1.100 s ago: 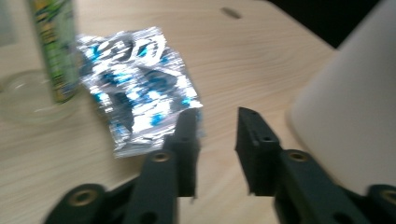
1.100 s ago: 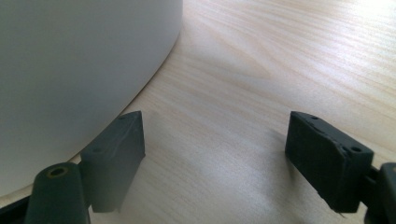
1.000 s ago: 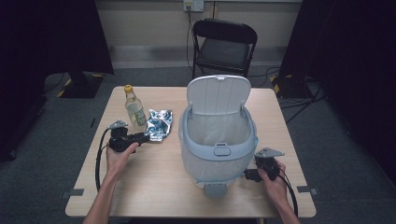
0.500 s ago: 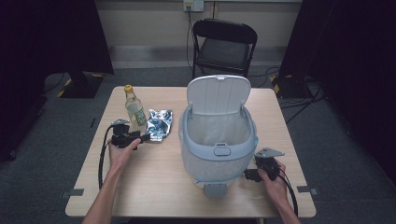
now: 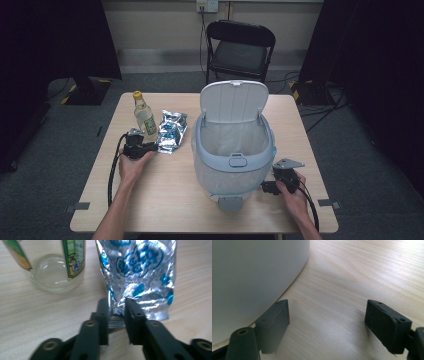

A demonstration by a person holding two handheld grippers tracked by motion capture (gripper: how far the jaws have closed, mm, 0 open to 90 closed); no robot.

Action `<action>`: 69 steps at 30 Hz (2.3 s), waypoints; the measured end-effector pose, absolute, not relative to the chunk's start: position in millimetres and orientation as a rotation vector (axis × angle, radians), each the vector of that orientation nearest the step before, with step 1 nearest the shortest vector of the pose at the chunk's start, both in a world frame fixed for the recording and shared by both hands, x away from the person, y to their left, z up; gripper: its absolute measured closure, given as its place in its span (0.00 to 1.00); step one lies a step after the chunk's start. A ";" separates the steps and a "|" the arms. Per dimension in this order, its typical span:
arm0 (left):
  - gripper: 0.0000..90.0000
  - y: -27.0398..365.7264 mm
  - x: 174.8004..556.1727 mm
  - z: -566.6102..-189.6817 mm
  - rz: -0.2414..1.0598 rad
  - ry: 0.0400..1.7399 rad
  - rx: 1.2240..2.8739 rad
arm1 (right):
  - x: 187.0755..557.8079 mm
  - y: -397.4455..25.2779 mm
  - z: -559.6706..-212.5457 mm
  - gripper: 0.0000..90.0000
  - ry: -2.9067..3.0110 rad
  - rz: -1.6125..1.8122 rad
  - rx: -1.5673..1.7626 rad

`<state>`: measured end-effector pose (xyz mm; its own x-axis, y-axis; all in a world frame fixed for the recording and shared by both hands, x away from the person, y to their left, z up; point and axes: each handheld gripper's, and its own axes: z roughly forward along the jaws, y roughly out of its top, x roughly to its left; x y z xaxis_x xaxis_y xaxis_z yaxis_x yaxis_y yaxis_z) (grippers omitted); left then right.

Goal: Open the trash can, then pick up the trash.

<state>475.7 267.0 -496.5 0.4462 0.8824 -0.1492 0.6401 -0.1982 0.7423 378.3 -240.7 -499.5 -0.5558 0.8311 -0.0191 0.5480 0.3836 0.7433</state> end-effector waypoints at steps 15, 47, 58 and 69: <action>1.00 269.0 451.5 -497.8 0.314 1.288 1.907 | 378.4 -240.6 -499.6 0.21 2.264 0.998 1.191; 0.92 265.6 408.9 -494.2 0.412 1.186 2.028 | 378.4 -240.3 -499.7 0.20 2.260 0.995 1.195; 1.00 271.2 413.6 -494.0 0.359 1.164 2.033 | 377.5 -239.8 -499.5 0.20 2.256 0.990 1.203; 1.00 274.3 413.7 -490.6 0.290 1.149 1.933 | 377.4 -239.8 -499.5 0.20 2.256 0.990 1.203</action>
<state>413.7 274.3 -490.6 0.5513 0.8075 -0.2098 0.6114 -0.2198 0.7602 377.4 -239.8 -499.5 -0.5510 0.8344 -0.0160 0.5530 0.3793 0.7419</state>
